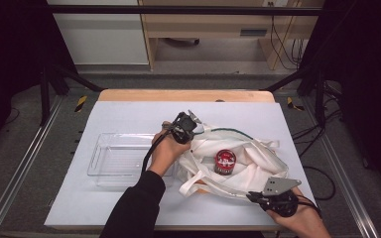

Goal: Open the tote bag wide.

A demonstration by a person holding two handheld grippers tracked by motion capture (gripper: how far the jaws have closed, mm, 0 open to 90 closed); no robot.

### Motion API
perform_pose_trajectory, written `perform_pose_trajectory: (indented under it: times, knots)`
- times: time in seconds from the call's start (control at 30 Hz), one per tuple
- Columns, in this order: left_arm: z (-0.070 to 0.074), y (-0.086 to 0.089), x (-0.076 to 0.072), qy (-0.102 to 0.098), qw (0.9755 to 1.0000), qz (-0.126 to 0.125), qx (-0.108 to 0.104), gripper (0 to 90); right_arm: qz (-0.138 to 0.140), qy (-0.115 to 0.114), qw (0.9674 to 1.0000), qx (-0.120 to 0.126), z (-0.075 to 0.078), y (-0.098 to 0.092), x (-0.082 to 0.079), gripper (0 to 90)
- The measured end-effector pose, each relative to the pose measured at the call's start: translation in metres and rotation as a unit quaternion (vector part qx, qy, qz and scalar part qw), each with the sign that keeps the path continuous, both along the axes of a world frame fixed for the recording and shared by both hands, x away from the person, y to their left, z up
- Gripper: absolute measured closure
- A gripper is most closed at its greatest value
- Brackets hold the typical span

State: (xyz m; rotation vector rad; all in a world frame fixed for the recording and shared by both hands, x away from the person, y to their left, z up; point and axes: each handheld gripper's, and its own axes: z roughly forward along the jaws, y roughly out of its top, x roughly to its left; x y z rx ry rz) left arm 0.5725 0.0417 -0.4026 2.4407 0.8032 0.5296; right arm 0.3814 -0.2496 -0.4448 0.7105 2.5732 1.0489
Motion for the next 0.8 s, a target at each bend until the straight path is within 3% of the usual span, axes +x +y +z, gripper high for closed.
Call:
perform_pose_trajectory:
  times: [0.13, 0.3, 0.4, 0.47, 0.57, 0.73, 0.8]
  knots:
    - [-0.004, -0.002, 0.001, 0.006, 0.9998, 0.007, 0.017, 88.7, 0.002, 0.01, 0.9999, 0.002, -0.008, -0.001, -0.001, 86.8]
    - [-0.003, -0.001, 0.001, 0.006, 0.9999, 0.008, 0.009, 88.6, 0.002, 0.014, 0.9998, 0.011, -0.008, -0.003, 0.001, 85.2]
    - [0.0, 0.0, -0.002, -0.003, 1.0, 0.007, -0.001, 87.5, 0.001, 0.012, 0.9996, 0.026, -0.003, -0.003, 0.002, 77.9]
    - [0.003, 0.001, -0.005, -0.012, 0.9998, 0.008, -0.011, 84.6, -0.004, 0.005, 0.9994, 0.034, 0.002, -0.003, 0.002, 66.5]
    - [0.011, 0.004, -0.011, -0.029, 0.9989, 0.014, -0.034, 72.9, -0.018, -0.002, 0.9989, 0.042, 0.011, -0.003, 0.003, 47.5]
    - [0.022, 0.011, -0.021, -0.041, 0.9965, 0.015, -0.071, 52.6, -0.033, -0.02, 0.9975, 0.06, 0.03, 0.0, 0.009, 35.2]
    - [0.026, 0.016, -0.025, -0.045, 0.9946, 0.022, -0.091, 43.6, -0.041, -0.025, 0.9966, 0.067, 0.039, 0.002, 0.014, 30.6]
